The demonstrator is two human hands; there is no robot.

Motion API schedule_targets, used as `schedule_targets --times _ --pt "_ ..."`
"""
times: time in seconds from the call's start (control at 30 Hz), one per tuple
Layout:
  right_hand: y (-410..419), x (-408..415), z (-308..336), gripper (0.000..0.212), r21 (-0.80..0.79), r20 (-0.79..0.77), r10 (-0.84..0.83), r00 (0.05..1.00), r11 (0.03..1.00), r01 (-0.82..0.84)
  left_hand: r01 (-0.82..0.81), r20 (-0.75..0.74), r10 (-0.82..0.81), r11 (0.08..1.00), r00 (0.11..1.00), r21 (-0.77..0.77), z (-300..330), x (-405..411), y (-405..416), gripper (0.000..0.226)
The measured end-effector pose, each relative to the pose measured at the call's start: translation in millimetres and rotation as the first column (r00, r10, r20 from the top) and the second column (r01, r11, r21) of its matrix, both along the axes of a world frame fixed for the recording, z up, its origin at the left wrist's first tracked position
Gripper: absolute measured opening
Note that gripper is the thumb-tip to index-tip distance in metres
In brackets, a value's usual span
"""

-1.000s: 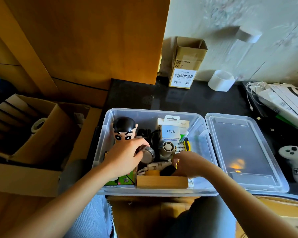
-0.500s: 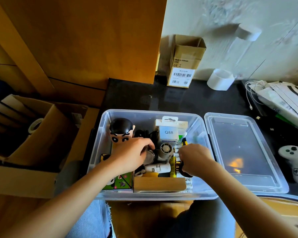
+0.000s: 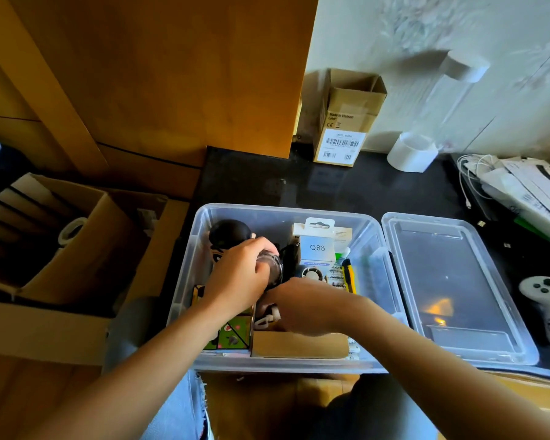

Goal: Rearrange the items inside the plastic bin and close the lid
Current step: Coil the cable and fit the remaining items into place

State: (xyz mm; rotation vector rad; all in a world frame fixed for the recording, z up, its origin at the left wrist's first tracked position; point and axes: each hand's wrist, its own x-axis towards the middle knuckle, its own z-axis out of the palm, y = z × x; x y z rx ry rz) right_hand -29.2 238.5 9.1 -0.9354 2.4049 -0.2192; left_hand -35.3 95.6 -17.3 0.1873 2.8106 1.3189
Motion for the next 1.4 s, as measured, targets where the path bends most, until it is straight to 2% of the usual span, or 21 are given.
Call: schedule_targets --times 0.13,0.23,0.27,0.37,0.43,0.5,0.6,0.67,0.77,0.97,1.13,1.3,1.4 --pt "-15.0 -4.6 -6.2 0.04 0.054 0.08 0.039 0.996 0.998 -0.043 0.005 0.001 -0.005 1.0 1.0 -0.017 0.2 0.2 -0.5 0.025" --pt "-10.6 -6.2 0.1 0.019 0.031 0.098 0.056 0.994 0.998 -0.06 0.006 -0.004 -0.006 1.0 1.0 -0.027 0.3 0.4 -0.6 0.024" --pt "-4.9 -6.5 5.5 0.015 0.008 0.092 0.029 0.995 1.0 -0.03 0.01 -0.008 -0.01 0.999 1.0 -0.031 0.2 0.5 -0.3 0.024" --pt "22.5 -6.7 23.8 0.035 -0.048 0.044 -0.129 0.991 0.99 0.131 0.038 -0.017 -0.039 0.998 0.999 -0.059 -0.5 0.5 -0.9 0.023" --pt "44.8 -4.4 32.2 0.044 -0.02 -0.016 -0.233 0.972 0.972 0.233 0.077 -0.009 -0.078 0.99 0.997 -0.12 -2.2 0.5 -1.1 0.023" --pt "62.6 0.6 34.5 0.043 0.023 -0.082 -0.327 0.941 0.944 0.33 0.123 -0.001 -0.125 0.974 0.992 -0.189 -3.5 0.7 -1.9 0.024" --pt "75.7 7.9 32.6 0.037 0.063 -0.177 -0.424 0.888 0.896 0.44 0.18 0.017 -0.181 0.96 0.983 -0.215 -4.8 0.4 -3.1 0.025" --pt "78.0 10.6 30.3 0.03 0.063 -0.247 -0.467 0.849 0.867 0.495 0.206 0.038 -0.202 0.952 0.979 -0.229 -4.9 0.5 -3.8 0.025" --pt "76.0 11.6 27.5 0.032 0.093 -0.323 -0.5 0.803 0.828 0.553 0.23 0.041 -0.227 0.941 0.973 -0.248 -5.0 1.4 -4.1 0.026" --pt "68.8 15.0 25.0 0.031 0.012 -0.323 -0.521 0.791 0.833 0.553 0.229 0.024 -0.231 0.935 0.973 -0.273 -3.7 2.8 -3.2 0.022" --pt "68.2 18.1 20.9 0.028 -0.028 -0.331 -0.519 0.788 0.84 0.541 0.215 -0.031 -0.228 0.948 0.973 -0.234 -2.4 4.6 -3.3 0.019" --pt "61.5 17.5 26.5 0.021 -0.244 -0.434 -0.548 0.715 0.836 0.492 0.182 -0.074 -0.196 0.969 0.978 -0.17 -3.8 4.6 -3.8 0.018" --pt "52.4 15.1 32.5 0.008 -0.279 -0.294 -0.532 0.794 0.842 0.461 0.135 -0.074 -0.144 0.985 0.987 -0.105 -4.9 2.9 -3.3 0.018"
